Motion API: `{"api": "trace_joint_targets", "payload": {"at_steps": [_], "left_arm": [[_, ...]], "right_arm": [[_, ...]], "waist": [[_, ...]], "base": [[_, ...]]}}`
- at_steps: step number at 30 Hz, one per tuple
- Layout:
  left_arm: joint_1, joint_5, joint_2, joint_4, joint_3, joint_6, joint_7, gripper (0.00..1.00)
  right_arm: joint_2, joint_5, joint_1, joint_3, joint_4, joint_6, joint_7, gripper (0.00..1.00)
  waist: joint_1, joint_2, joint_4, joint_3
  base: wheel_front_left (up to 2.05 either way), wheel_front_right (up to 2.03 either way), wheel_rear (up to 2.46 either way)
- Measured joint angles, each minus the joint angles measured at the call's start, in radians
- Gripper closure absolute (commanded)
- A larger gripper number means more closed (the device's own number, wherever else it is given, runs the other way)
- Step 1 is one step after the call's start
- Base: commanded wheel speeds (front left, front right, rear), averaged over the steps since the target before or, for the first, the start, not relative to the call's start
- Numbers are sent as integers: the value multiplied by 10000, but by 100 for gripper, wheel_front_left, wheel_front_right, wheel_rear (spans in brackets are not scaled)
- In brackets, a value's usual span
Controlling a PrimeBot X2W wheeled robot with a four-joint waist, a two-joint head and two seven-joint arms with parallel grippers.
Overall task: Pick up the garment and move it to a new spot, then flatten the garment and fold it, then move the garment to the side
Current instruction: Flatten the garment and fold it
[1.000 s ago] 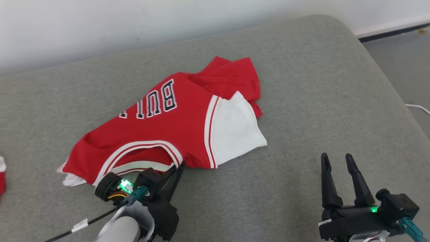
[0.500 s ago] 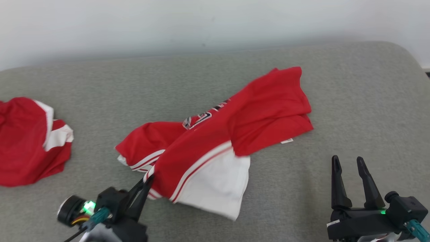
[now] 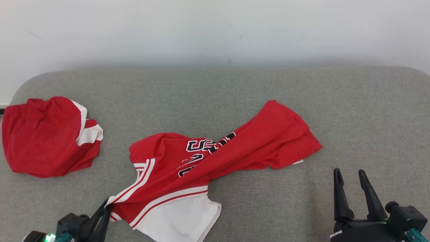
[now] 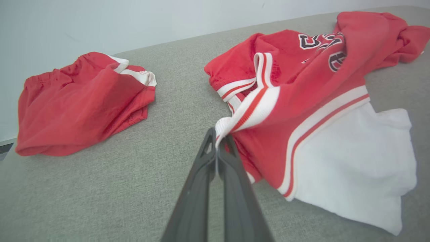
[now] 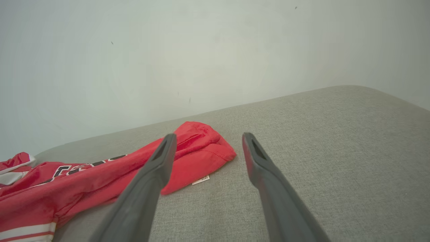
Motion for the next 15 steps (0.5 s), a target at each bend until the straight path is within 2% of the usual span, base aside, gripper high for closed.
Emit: {"api": "trace_joint_targets", "payload": {"at_steps": [6,7,8,12,15], "left_arm": [[36,-92,-58,270,65,104,-174,100],[36,-115,-100,316,100,128,-272,11],[36,-192,-163,362,148,138,-387,0],[30,-207,-336,351,242,209,-805,0],[35,-209,-531,105,451,441,-1058,0]], "right_arm": [[-75,-2,144,2,84,0,0,0],[-75,-8,150,6,100,0,0,0],[-75,-17,163,17,113,0,0,0],[-84,-23,241,-23,127,0,0,0],[-98,-23,325,-96,138,0,0,0]], "waist": [[0,0,70,-196],[0,0,78,-219],[0,0,84,-250],[0,0,129,-334],[0,1,210,-383]], "base": [[0,0,0],[0,0,0],[0,0,0],[0,0,0],[0,0,0]]}}
